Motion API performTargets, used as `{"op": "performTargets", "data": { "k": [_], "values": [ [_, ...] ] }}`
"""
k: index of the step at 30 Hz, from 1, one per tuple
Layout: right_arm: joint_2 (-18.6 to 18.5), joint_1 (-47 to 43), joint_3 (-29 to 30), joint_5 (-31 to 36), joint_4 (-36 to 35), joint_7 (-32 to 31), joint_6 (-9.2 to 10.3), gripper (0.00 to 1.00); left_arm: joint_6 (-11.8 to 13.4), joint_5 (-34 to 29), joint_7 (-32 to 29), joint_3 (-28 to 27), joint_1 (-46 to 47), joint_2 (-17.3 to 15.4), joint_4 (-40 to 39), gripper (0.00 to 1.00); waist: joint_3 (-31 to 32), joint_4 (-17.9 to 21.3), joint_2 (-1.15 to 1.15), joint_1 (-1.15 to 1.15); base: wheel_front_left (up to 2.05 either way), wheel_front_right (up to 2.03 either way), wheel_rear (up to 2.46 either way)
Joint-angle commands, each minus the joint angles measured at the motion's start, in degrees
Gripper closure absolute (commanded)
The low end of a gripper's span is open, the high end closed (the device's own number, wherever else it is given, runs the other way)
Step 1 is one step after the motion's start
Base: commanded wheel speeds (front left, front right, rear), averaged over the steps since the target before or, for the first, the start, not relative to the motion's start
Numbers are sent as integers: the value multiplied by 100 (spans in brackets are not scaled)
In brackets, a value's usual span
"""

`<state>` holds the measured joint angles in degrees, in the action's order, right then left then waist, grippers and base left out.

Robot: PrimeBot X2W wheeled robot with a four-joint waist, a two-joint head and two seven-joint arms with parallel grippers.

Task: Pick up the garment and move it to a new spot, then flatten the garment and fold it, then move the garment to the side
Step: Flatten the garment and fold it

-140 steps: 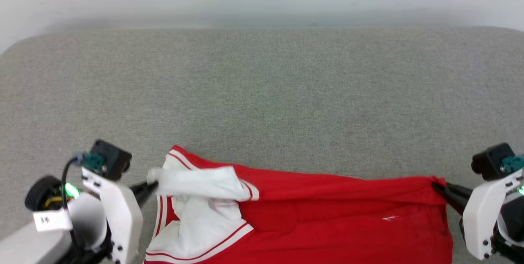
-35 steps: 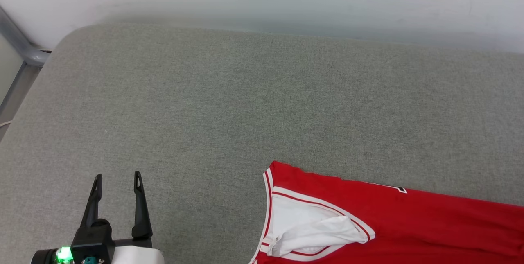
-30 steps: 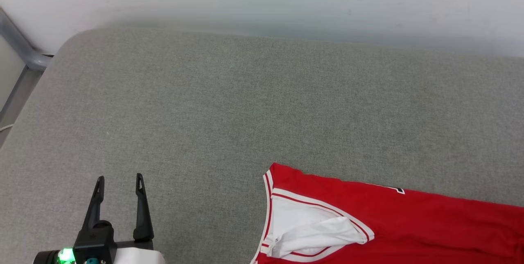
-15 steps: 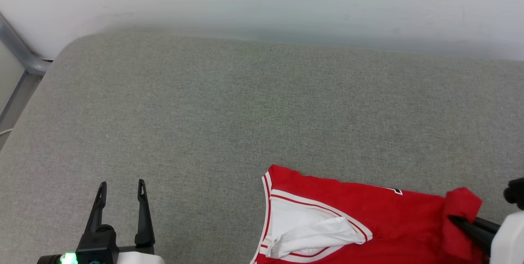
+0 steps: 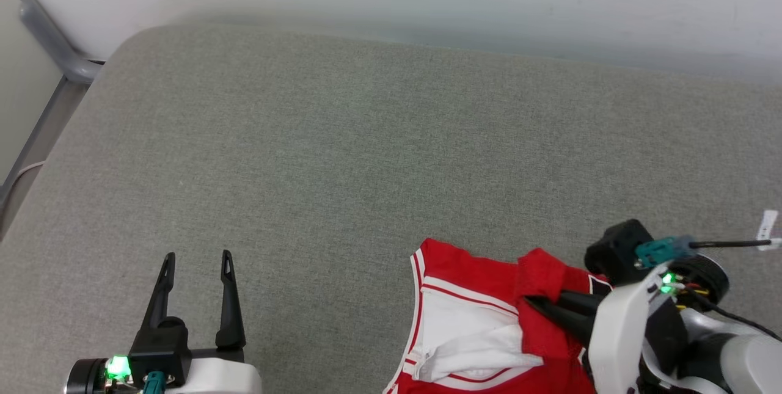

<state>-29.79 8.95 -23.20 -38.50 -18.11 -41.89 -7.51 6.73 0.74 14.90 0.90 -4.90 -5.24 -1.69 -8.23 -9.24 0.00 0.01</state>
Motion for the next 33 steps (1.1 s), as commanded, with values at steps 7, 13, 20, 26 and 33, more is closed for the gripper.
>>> {"op": "performTargets", "data": {
  "k": [7, 13, 20, 26, 33],
  "values": [
    [317, 1165, -1221, 255, 687, 276, 4, 100, 18, 16, 41, 32, 177, 45, 15, 0, -148, -142, 0, -1, 0, 0, 0],
    [477, 1707, -1823, 423, 1420, 328, 5, 100, 8, 28, 41, 79, 248, 80, 36, 0, -270, -230, 0, -1, 0, 0, 0],
    [743, 2192, -2518, 414, 2667, 392, 5, 100, 7, 37, 41, 113, 350, 120, 66, 0, -445, -307, 0, -1, 0, 0, 0],
    [853, 2289, -3062, 367, 3655, 583, 7, 100, 12, 26, 41, 141, 413, 136, 107, 0, -505, -327, 0, -1, 0, 0, 0],
    [798, 2346, -3012, 110, 3507, 1430, 9, 0, 5, -3, 41, 93, 304, 111, 148, 0, -352, -183, 0, -1, 0, 0, 0]
  ]
}}
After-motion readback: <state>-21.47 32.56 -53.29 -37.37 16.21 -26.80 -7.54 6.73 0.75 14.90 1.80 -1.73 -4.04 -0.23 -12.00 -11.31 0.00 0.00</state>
